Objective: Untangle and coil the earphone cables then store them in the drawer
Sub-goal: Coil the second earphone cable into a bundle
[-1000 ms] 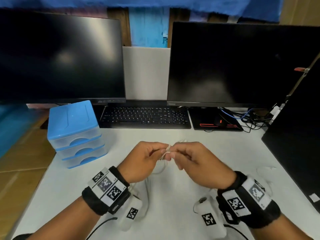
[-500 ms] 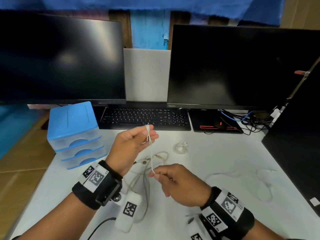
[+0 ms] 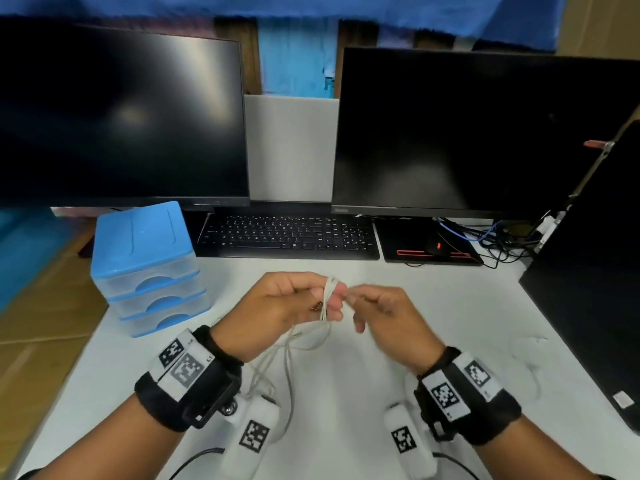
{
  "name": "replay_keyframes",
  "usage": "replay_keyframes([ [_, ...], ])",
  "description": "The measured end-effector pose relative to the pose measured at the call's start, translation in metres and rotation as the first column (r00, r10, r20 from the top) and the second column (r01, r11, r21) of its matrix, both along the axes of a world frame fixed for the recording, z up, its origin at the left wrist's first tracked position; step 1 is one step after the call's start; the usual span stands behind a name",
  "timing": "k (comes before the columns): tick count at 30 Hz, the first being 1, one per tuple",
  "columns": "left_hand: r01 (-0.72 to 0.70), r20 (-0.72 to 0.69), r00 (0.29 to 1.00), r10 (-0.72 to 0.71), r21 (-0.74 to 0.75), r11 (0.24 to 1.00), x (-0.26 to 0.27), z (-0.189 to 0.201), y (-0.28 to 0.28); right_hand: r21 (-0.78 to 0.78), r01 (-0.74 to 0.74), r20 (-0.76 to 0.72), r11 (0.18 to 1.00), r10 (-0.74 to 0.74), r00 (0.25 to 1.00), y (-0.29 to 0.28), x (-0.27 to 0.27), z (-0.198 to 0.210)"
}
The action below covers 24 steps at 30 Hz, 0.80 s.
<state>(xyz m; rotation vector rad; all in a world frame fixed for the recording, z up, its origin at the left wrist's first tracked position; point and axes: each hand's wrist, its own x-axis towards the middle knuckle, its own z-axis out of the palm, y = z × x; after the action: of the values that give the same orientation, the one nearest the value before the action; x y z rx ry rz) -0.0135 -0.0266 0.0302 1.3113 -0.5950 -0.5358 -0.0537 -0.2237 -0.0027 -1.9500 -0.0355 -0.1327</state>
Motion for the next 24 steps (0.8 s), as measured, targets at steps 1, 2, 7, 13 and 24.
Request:
replay_keyframes([
  [1, -0.053, -0.039, 0.998, 0.051, -0.044, 0.998, 0.001, 0.0, 0.0, -0.01, -0.044, -0.05, 0.999, 0.044, 0.998, 0.007, -0.003, -0.006],
  [2, -0.113, -0.07, 0.992, 0.108, -0.075, 0.991, 0.003, 0.001, 0.0, -0.029, -0.092, -0.082, 0.995, 0.089, 0.993, 0.015, -0.007, -0.01],
  [7, -0.364, 0.097, 0.927, 0.363, -0.001, 0.931, 0.015, -0.01, 0.001, -0.248, -0.357, -0.097, 0.9, 0.344, 0.934, 0.046, -0.035, 0.003],
  [13, -0.122, 0.366, 0.93, -0.026, 0.375, 0.919, 0.01, -0.016, 0.008, -0.153, -0.086, 0.156, 0.984, 0.11, 0.982, 0.021, -0.023, 0.033],
  [24, -0.401, 0.036, 0.913, 0.406, -0.1, 0.911, 0.022, -0.004, 0.008, -0.324, -0.327, -0.103, 0.888, 0.311, 0.945, 0.042, -0.027, -0.026],
])
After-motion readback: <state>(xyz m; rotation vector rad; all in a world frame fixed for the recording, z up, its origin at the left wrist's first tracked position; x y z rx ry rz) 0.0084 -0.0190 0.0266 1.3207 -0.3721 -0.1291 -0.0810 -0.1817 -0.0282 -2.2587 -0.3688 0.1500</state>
